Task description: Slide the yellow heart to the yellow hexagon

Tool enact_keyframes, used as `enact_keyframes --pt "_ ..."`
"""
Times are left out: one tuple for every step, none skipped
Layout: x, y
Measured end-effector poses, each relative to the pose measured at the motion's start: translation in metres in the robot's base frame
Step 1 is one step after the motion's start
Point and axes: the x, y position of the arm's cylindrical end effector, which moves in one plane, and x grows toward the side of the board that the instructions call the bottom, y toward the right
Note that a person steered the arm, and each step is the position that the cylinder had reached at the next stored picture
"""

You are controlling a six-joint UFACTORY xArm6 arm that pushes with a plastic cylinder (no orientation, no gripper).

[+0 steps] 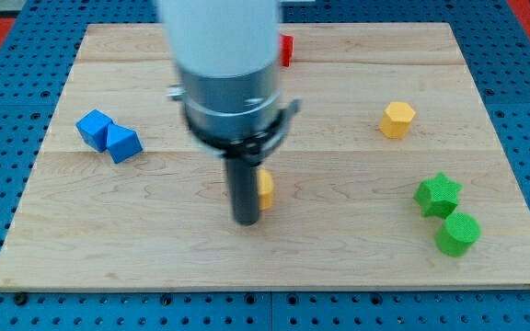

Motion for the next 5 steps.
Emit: enact_keyframes --pt "-0.055 0.029" --pt "-0.092 -0.003" --pt "-0.134 -0.025" --pt "-0.125 0.026" --pt "-0.114 0.012"
